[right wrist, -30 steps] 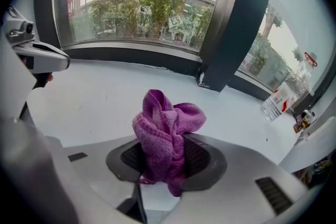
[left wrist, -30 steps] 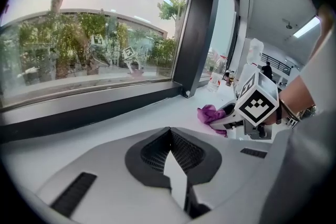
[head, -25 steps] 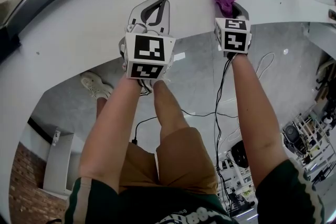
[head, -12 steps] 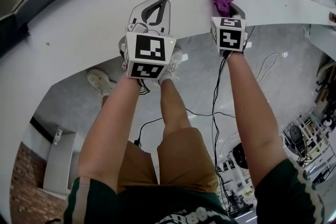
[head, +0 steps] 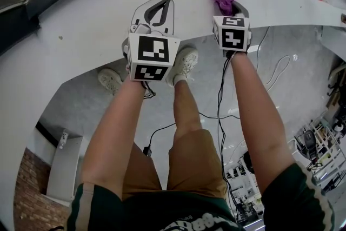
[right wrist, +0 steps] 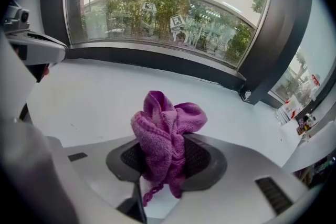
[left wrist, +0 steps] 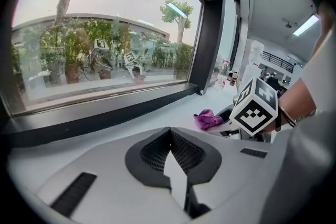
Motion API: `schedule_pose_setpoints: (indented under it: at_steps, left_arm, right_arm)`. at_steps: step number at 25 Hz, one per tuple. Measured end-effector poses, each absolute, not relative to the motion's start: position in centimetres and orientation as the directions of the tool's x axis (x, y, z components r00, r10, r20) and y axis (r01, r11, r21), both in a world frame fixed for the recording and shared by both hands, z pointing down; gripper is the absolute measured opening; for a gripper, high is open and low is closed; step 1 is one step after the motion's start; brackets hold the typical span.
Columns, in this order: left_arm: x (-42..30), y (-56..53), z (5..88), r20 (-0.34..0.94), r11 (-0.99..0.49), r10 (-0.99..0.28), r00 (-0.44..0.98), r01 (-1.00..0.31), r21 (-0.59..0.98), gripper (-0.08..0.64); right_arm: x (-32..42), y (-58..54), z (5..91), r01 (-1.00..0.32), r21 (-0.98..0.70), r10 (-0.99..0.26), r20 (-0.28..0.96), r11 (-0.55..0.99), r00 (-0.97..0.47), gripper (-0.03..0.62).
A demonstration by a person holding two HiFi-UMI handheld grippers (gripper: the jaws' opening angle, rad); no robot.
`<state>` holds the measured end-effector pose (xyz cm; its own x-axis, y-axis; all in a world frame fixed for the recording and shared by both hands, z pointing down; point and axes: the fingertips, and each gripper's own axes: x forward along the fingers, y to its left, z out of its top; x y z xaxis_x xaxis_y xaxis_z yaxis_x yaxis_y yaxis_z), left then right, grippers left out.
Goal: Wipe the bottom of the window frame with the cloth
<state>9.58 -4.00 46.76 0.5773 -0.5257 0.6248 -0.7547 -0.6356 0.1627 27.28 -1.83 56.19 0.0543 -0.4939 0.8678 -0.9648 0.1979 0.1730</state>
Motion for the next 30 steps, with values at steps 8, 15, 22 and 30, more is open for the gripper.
schedule_pose_setpoints:
  at_steps: [8,15,22,30]
  left_arm:
    - [4.1,-3.9,46.1,0.630,-0.604,-0.551,0.547,-0.783,0.151,0.008]
    - [-0.7,-3.6,45.6,0.634,-0.578,-0.569,0.524,-0.803,0.144,0.008]
    - [-5.4,-3.2,45.8,0.640,-0.545,-0.585,0.498,-0.826,0.145,0.008]
    - [-11.2,-2.5,45.8,0.648,-0.504,-0.606,0.461,-0.853,0.136,0.009]
  right_arm:
    - [21.7,-1.8,56.2,-0.960,0.161,-0.494,0.869,0.228,0.028,0.164]
    - [17.2,-1.8,56.0,-0.957,0.154,-0.493,0.870,0.244,0.014,0.164]
    - [13.3,-2.0,56.1,-0.955,0.149,-0.496,0.868,0.258,0.001,0.164]
    - [7.5,-1.8,55.8,-0.950,0.134,-0.509,0.860,0.284,-0.031,0.164]
